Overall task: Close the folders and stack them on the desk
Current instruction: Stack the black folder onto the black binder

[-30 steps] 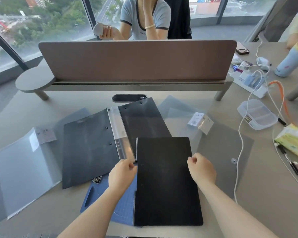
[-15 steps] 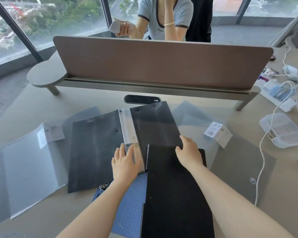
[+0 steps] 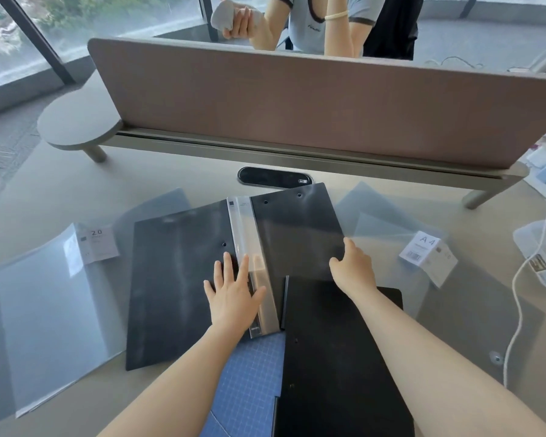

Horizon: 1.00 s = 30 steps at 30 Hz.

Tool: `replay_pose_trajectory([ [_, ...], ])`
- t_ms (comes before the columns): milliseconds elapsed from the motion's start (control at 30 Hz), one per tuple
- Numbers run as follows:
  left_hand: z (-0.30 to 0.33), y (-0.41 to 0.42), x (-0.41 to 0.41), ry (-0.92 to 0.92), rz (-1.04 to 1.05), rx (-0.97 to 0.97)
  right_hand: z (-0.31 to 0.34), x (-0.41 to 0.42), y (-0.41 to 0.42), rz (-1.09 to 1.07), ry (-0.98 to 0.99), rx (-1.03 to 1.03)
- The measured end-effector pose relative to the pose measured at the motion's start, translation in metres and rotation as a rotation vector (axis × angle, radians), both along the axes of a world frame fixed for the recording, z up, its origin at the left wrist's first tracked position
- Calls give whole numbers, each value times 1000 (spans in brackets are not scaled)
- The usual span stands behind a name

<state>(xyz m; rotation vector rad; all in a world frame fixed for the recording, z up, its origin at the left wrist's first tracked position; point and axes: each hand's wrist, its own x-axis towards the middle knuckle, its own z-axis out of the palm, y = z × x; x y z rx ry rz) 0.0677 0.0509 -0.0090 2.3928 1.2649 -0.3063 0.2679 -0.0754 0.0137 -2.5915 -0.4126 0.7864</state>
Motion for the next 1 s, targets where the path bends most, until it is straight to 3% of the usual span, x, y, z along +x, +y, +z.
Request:
replay_pose_trajectory([
  [367,-5,7,-2,-19,29,28,-20,35,25,-201,34,-14],
  [700,-3,18,-11,-105,146,7,-12,27,51,-302,92,272],
  [1000,2,26,-22,-176,262,-3,-9,20,53,-241,108,475],
])
